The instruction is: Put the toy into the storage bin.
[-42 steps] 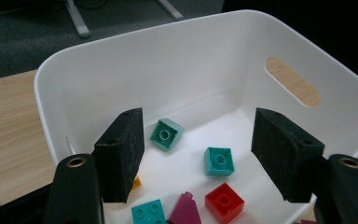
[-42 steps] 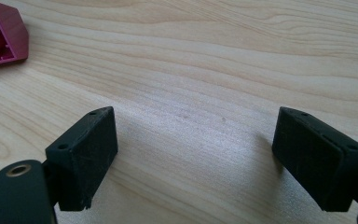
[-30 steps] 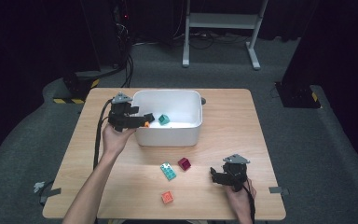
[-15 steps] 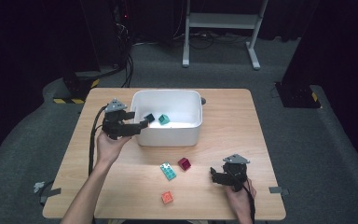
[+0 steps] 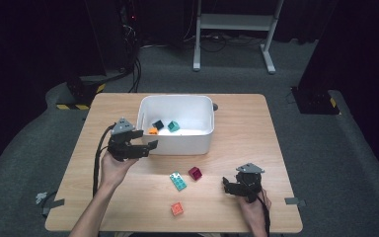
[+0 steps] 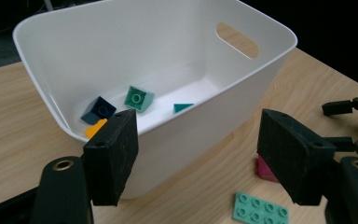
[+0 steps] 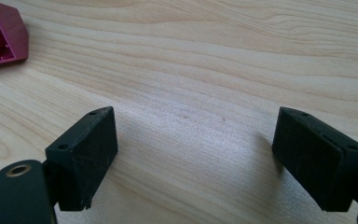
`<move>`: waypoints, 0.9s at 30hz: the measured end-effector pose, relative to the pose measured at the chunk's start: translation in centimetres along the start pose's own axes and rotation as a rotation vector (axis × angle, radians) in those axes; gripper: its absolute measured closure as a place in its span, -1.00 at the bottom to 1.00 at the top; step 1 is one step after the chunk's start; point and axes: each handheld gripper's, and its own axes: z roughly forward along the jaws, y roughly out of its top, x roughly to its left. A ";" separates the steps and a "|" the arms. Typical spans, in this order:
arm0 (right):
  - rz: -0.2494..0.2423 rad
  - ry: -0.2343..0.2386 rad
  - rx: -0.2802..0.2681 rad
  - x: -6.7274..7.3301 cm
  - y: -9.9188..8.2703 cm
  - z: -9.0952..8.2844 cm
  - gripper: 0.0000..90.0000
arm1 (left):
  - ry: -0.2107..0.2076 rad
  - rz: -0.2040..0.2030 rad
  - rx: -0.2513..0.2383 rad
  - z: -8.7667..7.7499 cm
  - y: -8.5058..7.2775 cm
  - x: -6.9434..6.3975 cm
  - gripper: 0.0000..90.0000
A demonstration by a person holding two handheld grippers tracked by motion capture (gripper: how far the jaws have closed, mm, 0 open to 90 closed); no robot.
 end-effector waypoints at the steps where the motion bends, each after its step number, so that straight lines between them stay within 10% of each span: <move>1: 0.000 0.000 0.000 0.0 0.0 0.0 -0.70 | -0.005 0.001 0.004 0.0 -0.3 -0.2 -0.35; 27: 0.001 0.000 0.000 0.0 0.0 0.0 -0.70 | -0.140 0.009 0.108 0.8 -9.0 -6.0 -0.42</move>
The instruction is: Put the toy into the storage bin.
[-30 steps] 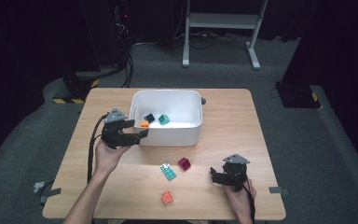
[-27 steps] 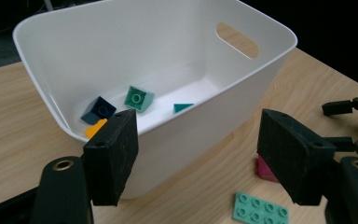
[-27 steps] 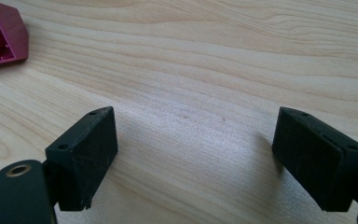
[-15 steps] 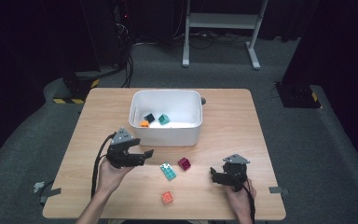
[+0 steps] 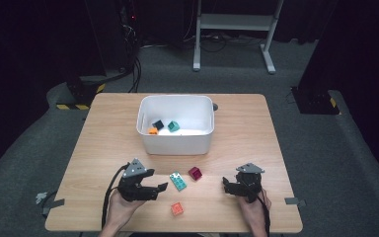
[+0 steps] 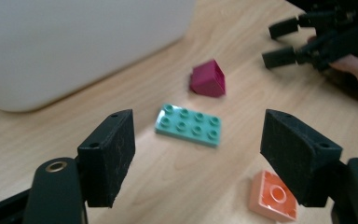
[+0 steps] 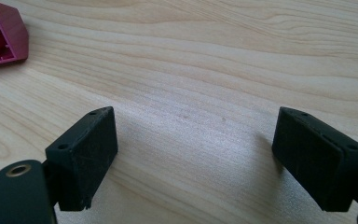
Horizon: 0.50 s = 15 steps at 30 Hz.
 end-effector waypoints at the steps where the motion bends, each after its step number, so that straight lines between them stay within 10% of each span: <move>1: 0.000 0.000 0.000 0.0 0.0 0.0 -0.70 | -0.008 0.002 0.005 0.2 -0.3 -0.3 -0.42; 15: -0.001 0.000 0.000 0.0 0.0 0.0 -0.70 | -0.127 0.031 0.079 3.0 -2.5 -3.2 -0.43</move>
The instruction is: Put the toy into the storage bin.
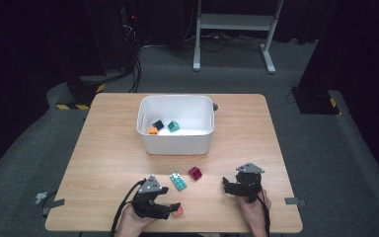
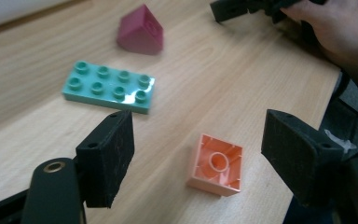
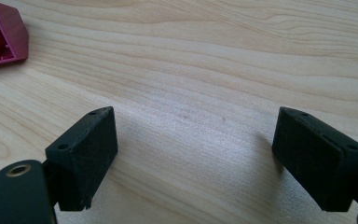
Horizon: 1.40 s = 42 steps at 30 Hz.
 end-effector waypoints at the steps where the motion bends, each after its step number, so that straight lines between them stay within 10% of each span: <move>1: 0.000 0.000 0.000 0.0 0.0 0.0 -0.70 | -0.009 -0.001 0.003 0.3 -0.1 -0.1 -0.43; 19: 0.000 0.000 0.000 0.0 0.0 0.0 -0.70 | 0.003 0.072 0.076 3.5 -1.1 -1.3 -0.16; 28: 0.000 0.000 0.000 0.0 0.0 0.0 -0.69 | 0.007 0.102 0.071 3.6 -1.1 -1.4 0.23; 42: 0.000 0.000 0.000 0.0 0.0 0.0 -0.70 | 0.002 0.090 0.061 2.9 -0.9 -1.0 0.26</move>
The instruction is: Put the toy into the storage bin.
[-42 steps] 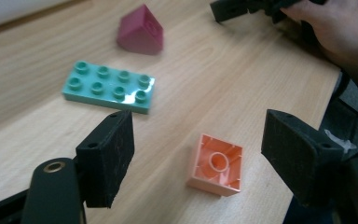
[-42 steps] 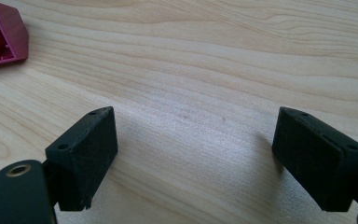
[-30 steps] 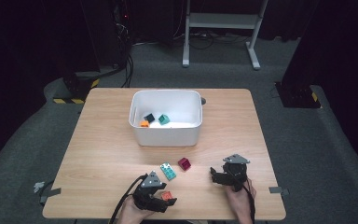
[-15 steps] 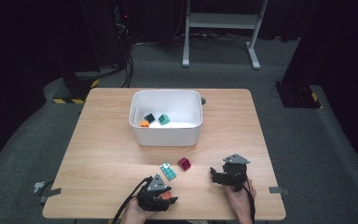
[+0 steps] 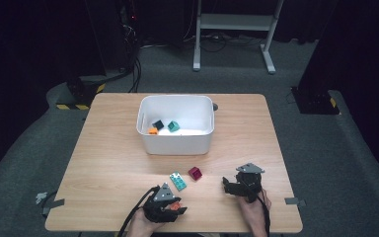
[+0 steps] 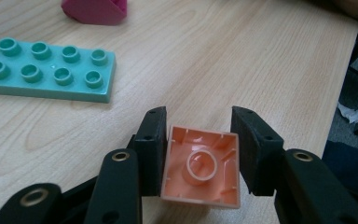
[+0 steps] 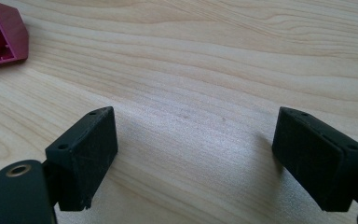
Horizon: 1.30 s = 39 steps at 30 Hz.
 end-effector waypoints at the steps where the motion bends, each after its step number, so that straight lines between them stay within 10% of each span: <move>1: 0.000 0.000 0.000 0.0 0.0 0.0 -0.70 | -0.002 -0.003 -0.005 -0.2 0.0 0.1 0.26; 39: 0.000 0.000 -0.001 0.0 0.0 0.0 -0.70 | 0.057 -0.073 -0.117 -6.8 2.9 3.3 0.27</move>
